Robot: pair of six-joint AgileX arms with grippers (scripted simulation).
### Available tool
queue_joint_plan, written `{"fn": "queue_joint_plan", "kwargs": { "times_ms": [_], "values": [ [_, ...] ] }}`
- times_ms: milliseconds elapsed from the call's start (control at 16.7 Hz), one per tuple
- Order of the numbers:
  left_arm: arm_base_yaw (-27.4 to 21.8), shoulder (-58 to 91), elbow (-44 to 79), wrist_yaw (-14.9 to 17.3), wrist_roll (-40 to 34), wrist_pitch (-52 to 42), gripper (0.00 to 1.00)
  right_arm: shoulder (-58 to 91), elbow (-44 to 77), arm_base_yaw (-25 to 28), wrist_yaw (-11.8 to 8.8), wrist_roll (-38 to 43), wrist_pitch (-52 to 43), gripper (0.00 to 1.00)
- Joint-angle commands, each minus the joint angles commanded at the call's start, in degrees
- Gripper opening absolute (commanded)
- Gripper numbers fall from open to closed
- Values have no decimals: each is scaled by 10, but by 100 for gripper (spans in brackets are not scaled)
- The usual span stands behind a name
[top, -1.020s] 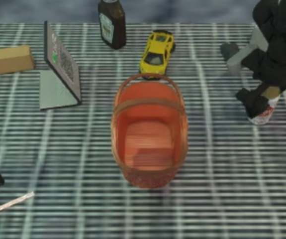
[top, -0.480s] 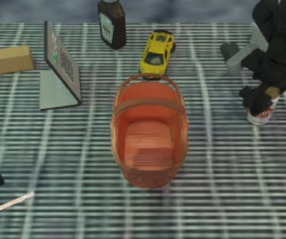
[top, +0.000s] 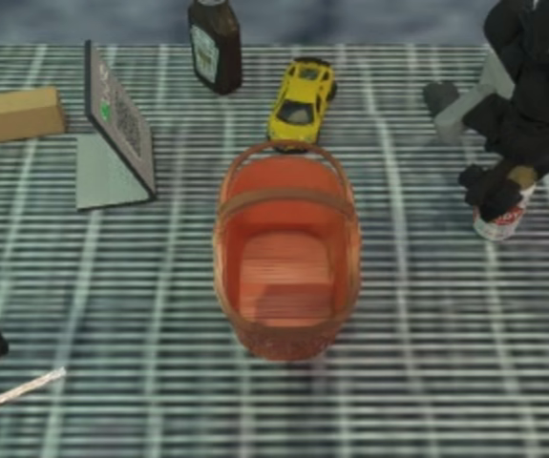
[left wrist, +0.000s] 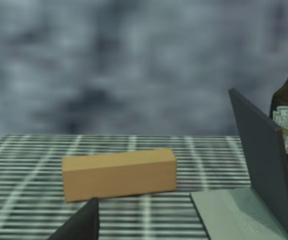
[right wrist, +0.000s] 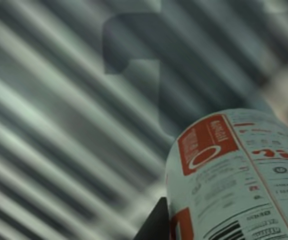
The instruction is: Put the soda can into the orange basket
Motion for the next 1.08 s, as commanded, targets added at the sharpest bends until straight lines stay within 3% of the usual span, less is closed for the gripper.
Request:
{"fn": "queue_joint_plan", "kwargs": {
  "times_ms": [180, 300, 420, 660, 1080],
  "values": [
    [0, 0, 0, 0, 0, 0, 100, -2, -5, 3, -12, 4, 18, 0],
    [0, 0, 0, 0, 0, 0, 100, -6, -18, 9, -40, 16, 60, 0],
    [0, 0, 0, 0, 0, 0, 100, -12, -36, 16, -81, 36, 127, 0],
    [0, 0, 0, 0, 0, 0, 100, -28, -89, 32, -192, 96, 323, 0],
    [0, 0, 0, 0, 0, 0, 100, -77, -220, 63, -426, 230, 745, 0]
  ]
}}
